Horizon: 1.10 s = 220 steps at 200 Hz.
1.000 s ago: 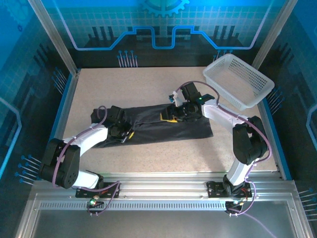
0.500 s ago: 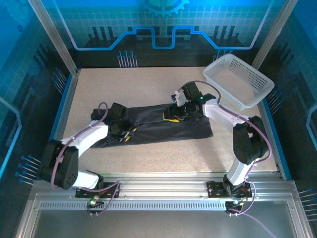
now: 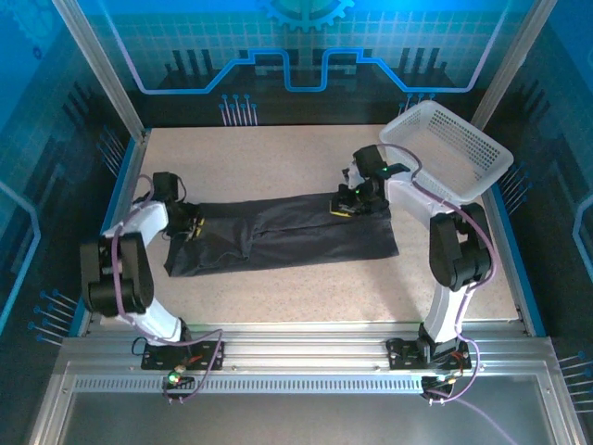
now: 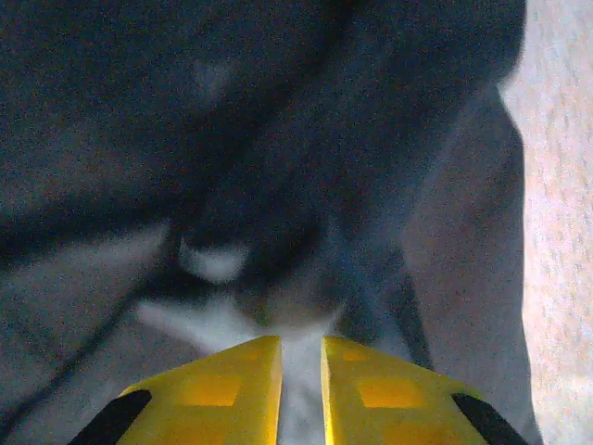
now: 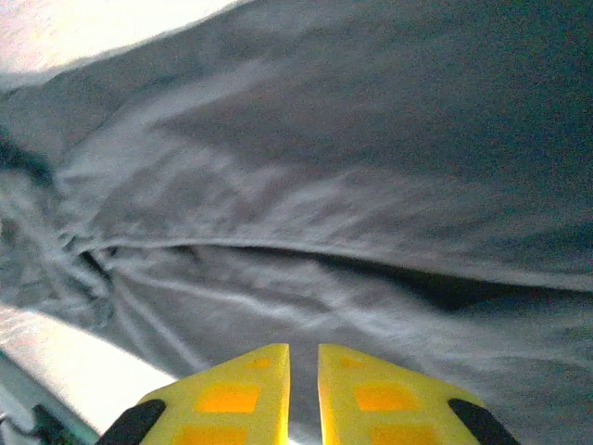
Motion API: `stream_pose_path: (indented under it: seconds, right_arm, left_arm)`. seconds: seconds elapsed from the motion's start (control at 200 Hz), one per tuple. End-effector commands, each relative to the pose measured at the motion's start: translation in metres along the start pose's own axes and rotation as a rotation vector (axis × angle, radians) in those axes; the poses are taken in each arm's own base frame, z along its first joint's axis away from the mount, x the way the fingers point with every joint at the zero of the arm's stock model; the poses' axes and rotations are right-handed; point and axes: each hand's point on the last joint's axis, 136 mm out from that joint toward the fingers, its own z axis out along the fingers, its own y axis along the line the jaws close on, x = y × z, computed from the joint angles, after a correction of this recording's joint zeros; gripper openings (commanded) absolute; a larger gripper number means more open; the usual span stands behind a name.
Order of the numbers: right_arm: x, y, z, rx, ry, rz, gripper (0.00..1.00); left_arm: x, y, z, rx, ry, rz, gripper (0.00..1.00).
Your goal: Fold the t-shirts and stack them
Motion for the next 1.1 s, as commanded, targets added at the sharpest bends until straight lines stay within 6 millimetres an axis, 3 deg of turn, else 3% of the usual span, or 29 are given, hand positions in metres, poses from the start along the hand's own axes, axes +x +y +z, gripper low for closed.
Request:
stream_pose_path:
  seconds: [0.0, 0.13, 0.275, 0.375, 0.475, 0.54, 0.6, 0.7, 0.785, 0.935, 1.095]
  right_arm:
    - [-0.010, -0.044, -0.003, 0.171, 0.012, 0.042, 0.17]
    - [-0.015, -0.078, -0.003, 0.283, 0.053, 0.081, 0.16]
    - [-0.022, -0.098, -0.008, 0.374, 0.067, 0.070, 0.16]
    - [-0.026, -0.104, -0.011, 0.418, 0.070, 0.051, 0.16]
    - [-0.030, -0.110, -0.013, 0.458, 0.071, 0.022, 0.16]
    - [-0.033, -0.114, -0.014, 0.484, 0.078, -0.002, 0.16]
    - [-0.033, -0.118, -0.011, 0.500, 0.102, -0.014, 0.16]
    - [-0.027, -0.128, -0.003, 0.536, 0.168, -0.017, 0.16]
    - [-0.020, -0.134, 0.002, 0.559, 0.206, -0.007, 0.16]
    - [-0.001, -0.143, 0.003, 0.617, 0.266, 0.017, 0.20]
    - [0.028, -0.134, -0.005, 0.668, 0.289, 0.025, 0.24]
  left_arm:
    - [-0.023, -0.005, 0.019, -0.049, -0.004, 0.041, 0.19]
    - [-0.034, -0.002, 0.043, -0.095, 0.034, 0.056, 0.20]
    - [-0.035, -0.015, 0.047, -0.066, 0.065, 0.086, 0.22]
    - [-0.035, -0.026, 0.032, -0.029, 0.048, 0.104, 0.26]
    - [-0.030, -0.031, -0.005, -0.018, -0.026, 0.126, 0.37]
    - [-0.012, -0.030, -0.025, 0.006, -0.035, 0.114, 0.35]
    - [0.018, -0.028, -0.028, 0.021, 0.020, 0.095, 0.30]
    - [0.067, -0.018, -0.017, -0.025, 0.097, 0.085, 0.23]
    - [0.087, -0.013, 0.000, -0.057, 0.123, 0.031, 0.18]
    - [0.088, -0.020, 0.027, -0.129, 0.109, -0.008, 0.15]
    - [0.088, -0.057, 0.050, -0.154, 0.131, 0.056, 0.17]
